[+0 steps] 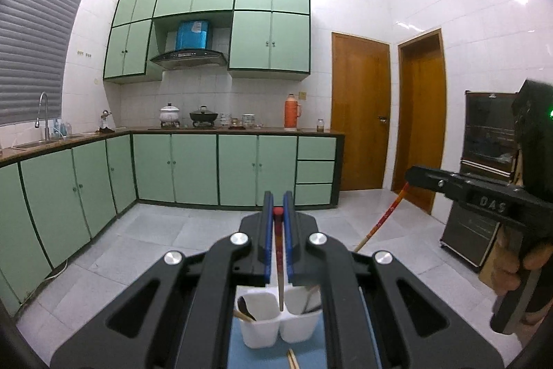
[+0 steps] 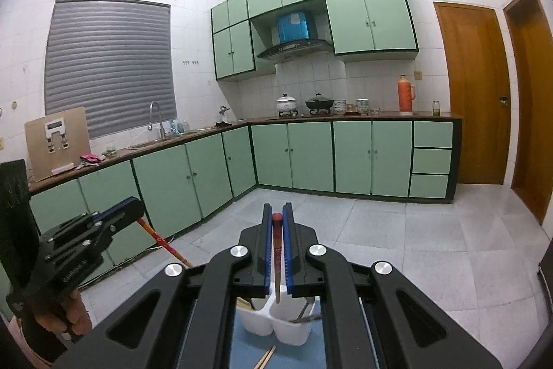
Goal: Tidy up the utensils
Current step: 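Lift both red-patterned chopsticks and lower them into the white caddy, then open both tools and withdraw from the caddy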
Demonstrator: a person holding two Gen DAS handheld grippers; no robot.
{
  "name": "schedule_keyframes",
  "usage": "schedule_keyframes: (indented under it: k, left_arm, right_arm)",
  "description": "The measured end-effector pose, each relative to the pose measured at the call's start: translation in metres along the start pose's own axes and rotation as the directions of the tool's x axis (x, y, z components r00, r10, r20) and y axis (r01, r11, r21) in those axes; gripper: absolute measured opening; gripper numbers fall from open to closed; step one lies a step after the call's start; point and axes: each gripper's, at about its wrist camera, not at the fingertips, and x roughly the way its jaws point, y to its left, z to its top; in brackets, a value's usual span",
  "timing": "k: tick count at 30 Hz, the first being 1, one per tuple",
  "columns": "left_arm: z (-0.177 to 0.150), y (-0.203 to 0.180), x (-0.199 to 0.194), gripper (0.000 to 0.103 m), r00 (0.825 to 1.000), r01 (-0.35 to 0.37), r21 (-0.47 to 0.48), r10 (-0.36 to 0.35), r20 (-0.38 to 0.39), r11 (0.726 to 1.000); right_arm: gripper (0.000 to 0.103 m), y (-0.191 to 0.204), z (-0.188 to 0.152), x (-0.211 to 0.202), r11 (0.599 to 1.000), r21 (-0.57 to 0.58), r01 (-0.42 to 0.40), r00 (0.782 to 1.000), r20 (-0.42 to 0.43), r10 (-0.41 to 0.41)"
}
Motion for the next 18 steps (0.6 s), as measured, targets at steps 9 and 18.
schedule_keyframes:
  k: [9, 18]
  left_arm:
    - [-0.032, 0.019, 0.079, 0.005, 0.998, -0.027, -0.036, 0.025, -0.057, 0.999]
    - [-0.073, 0.034, 0.125, 0.005, 0.988, -0.036, -0.048, 0.028, -0.150, 0.998]
  right_arm:
    - [0.006, -0.006, -0.037, 0.076, 0.999, -0.009, 0.050, 0.991, -0.120, -0.051]
    - [0.006, -0.012, -0.074, 0.114, 0.999, 0.013, 0.035, 0.979, -0.202, -0.032]
